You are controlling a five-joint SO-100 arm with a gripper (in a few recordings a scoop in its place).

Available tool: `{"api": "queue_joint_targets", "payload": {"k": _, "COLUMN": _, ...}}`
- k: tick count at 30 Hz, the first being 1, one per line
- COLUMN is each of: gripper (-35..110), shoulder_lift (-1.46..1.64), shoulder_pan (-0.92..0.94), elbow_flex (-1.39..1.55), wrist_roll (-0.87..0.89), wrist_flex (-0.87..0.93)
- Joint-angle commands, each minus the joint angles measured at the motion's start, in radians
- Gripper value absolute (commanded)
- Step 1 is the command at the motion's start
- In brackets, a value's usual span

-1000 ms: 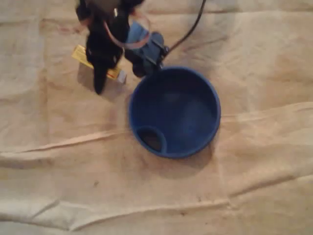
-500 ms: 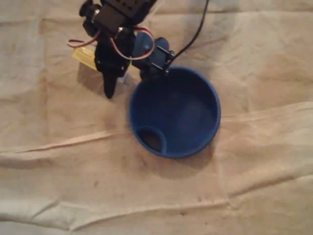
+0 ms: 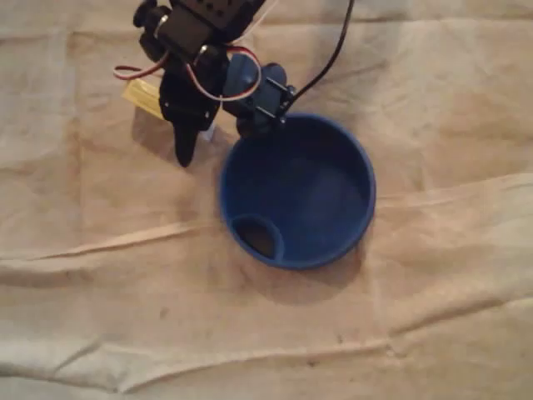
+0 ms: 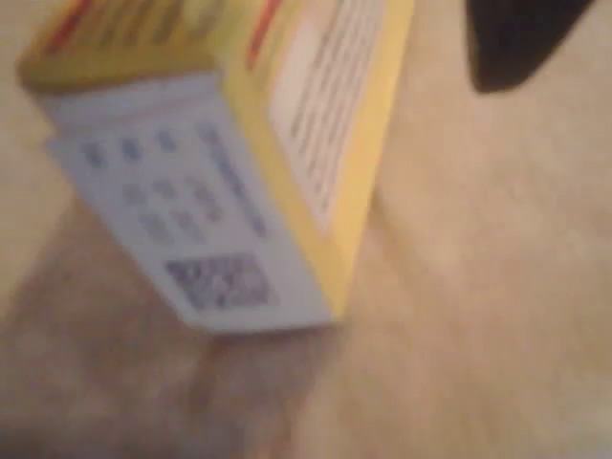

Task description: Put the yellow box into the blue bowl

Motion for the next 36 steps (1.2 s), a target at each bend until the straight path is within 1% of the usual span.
{"api": "queue_joint_targets", "payload": {"k": 1, "gripper": 40, "shoulder_lift": 0.037, "shoulder_pan": 0.008, "elbow_flex": -0.066, "wrist_roll": -0.005, "wrist_flex": -0.031}}
{"api": "queue_joint_targets", "payload": {"k": 4, "gripper": 40, "shoulder_lift": 0.037, "shoulder_pan": 0.018, "elbow_flex": -0.054, "wrist_roll": 0.002, "wrist_flex": -0.069}}
{"api": "queue_joint_targets", "payload": {"k": 12, "gripper": 40, "shoulder_lift": 0.032, "shoulder_pan": 0.031, "elbow_flex": -0.049, "wrist_roll": -0.005, "wrist_flex": -0.072}}
{"api": "queue_joint_targets", "payload": {"k": 19, "gripper": 40, "shoulder_lift": -0.037, "shoulder_pan": 0.034, "elbow_flex": -0.064, "wrist_roll": -0.005, "wrist_flex": -0.074}}
{"api": "queue_joint_targets", "payload": {"k": 36, "gripper": 40, "shoulder_lift": -0.037, "shoulder_pan": 0.029, "elbow_flex": -0.067, "wrist_roll": -0.006, "wrist_flex": -0.092}}
